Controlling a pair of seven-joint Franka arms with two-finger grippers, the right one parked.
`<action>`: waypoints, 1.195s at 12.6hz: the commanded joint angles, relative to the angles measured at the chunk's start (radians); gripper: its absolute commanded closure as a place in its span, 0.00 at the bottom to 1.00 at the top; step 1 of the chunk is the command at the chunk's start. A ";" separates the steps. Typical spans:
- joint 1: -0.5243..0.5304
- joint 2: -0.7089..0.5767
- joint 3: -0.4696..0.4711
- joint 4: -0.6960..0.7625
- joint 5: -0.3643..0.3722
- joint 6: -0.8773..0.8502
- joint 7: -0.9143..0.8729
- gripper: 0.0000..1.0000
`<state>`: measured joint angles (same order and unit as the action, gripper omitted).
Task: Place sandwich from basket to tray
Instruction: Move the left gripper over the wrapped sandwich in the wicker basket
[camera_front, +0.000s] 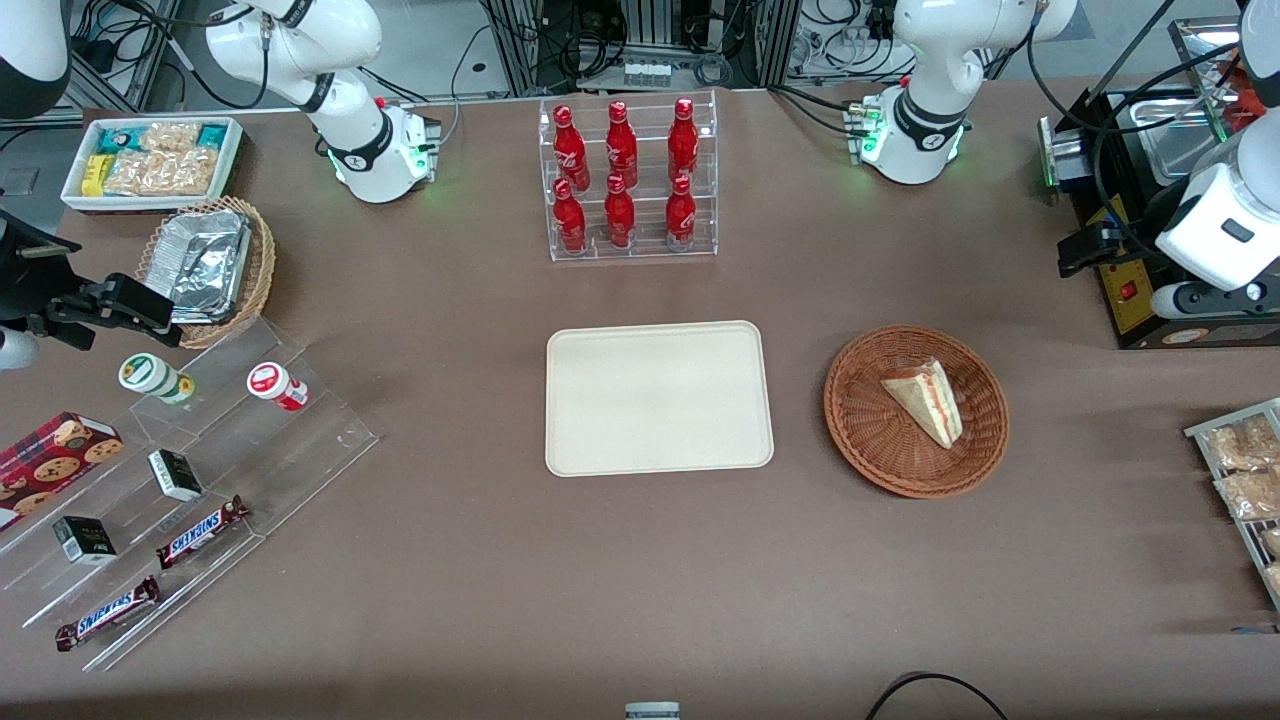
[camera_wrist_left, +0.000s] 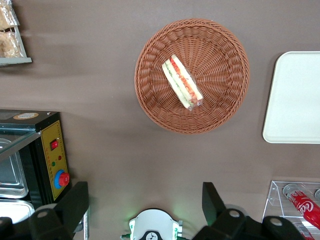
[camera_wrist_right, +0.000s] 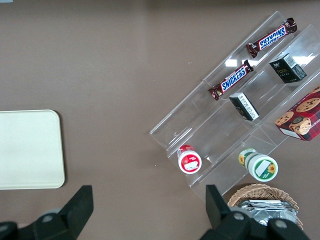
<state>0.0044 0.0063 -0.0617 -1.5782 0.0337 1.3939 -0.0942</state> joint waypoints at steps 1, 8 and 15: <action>-0.009 -0.009 -0.004 0.007 -0.001 -0.035 -0.012 0.00; -0.024 -0.012 -0.072 -0.297 -0.003 0.207 -0.022 0.00; -0.024 -0.025 -0.095 -0.627 -0.001 0.676 -0.154 0.00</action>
<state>-0.0177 0.0200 -0.1539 -2.1084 0.0325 1.9651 -0.1838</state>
